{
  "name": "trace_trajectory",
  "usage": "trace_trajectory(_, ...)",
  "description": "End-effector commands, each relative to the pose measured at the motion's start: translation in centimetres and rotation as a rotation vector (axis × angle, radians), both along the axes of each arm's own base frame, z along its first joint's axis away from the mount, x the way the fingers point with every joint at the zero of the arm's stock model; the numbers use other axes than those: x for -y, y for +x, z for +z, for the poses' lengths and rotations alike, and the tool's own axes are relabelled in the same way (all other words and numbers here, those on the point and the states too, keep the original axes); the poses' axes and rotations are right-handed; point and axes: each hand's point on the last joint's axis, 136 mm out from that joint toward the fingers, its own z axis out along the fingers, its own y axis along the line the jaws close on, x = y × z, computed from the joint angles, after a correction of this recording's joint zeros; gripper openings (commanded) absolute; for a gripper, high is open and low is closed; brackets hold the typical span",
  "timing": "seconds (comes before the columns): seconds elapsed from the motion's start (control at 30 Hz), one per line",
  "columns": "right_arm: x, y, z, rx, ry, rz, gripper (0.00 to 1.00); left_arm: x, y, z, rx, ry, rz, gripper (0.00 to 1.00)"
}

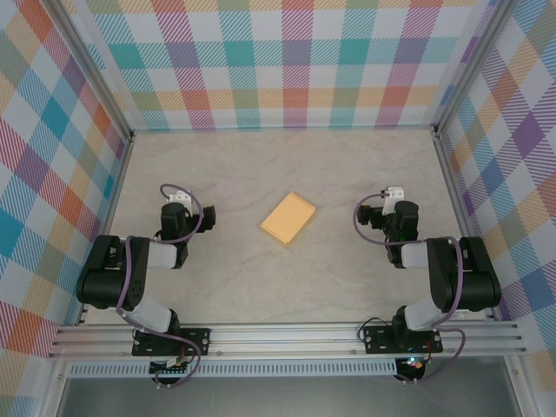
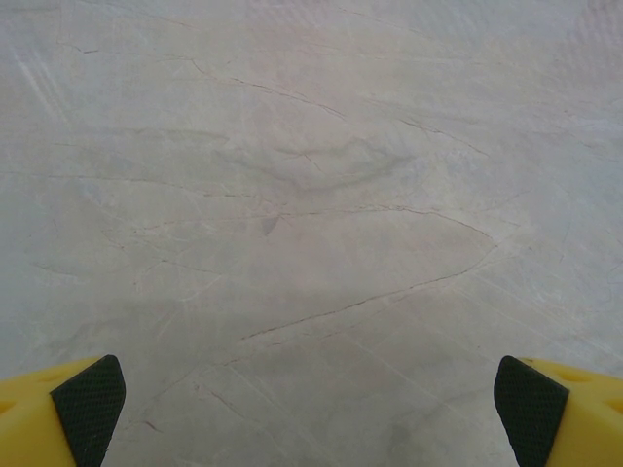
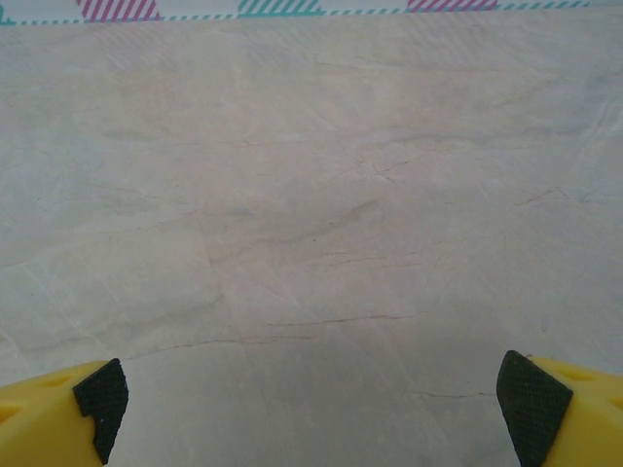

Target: Fold the paper box

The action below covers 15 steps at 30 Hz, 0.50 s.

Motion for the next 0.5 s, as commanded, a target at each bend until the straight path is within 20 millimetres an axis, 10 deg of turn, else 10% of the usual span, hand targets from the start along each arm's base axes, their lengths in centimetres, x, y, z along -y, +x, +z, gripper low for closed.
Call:
trace_trajectory(0.0, 0.9, 1.0, 1.2, 0.029, 0.028, -0.058, 1.00, -0.2, 0.9, 1.5, 0.054, -0.008, 0.005, 1.00)
trace_trajectory(0.47, -0.5, 1.2, 1.2, 0.010, 0.043, 0.043, 1.00, -0.2, 0.9, 1.5, 0.054, -0.007, 0.006, 1.00)
